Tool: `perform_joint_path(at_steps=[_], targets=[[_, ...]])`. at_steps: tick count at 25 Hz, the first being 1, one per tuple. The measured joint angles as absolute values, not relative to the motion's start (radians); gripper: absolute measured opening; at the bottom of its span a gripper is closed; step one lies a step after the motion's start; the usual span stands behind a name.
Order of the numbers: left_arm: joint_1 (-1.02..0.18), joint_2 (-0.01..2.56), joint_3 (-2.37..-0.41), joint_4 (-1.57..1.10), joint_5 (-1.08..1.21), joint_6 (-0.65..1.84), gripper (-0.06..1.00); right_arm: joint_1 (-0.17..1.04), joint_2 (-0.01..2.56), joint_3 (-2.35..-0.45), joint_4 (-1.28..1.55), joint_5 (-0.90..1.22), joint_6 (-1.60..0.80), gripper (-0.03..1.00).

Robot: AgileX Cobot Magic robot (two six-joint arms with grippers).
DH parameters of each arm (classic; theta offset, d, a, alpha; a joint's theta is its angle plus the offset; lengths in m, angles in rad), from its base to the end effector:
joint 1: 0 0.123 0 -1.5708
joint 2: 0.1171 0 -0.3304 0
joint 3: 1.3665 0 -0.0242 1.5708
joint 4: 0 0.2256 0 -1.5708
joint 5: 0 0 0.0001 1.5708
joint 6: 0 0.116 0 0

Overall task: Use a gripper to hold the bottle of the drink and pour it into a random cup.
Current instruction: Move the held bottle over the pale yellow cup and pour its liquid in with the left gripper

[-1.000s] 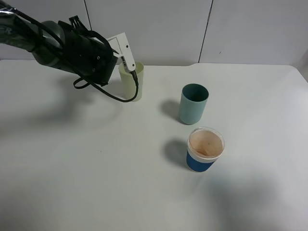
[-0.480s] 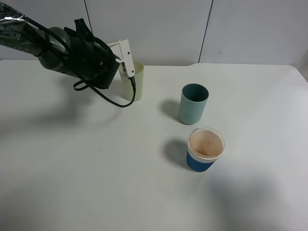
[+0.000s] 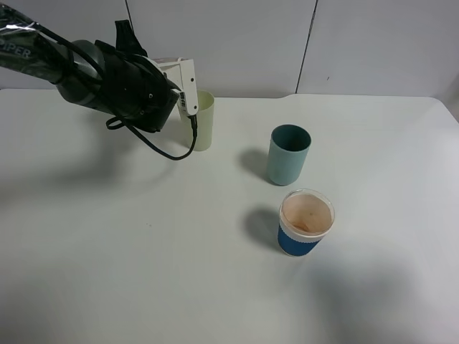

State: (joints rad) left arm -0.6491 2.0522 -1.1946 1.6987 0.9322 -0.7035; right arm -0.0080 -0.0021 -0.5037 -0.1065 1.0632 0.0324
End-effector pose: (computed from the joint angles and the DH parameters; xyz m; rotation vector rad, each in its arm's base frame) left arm 0.3926 -0.1819 0.2167 1.2280 1.7627 1.2417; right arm -0.0517 -0.0104 0.2549 0.0466 2.0377 -0.1121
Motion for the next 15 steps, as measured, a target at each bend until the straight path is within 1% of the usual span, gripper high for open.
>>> perform_joint_path(at_steps=[15], targets=[[-0.649, 2.052, -1.195, 1.725, 0.961, -0.653, 0.32, -0.008, -0.002, -0.504, -0.107, 1.063, 0.032, 0.99]])
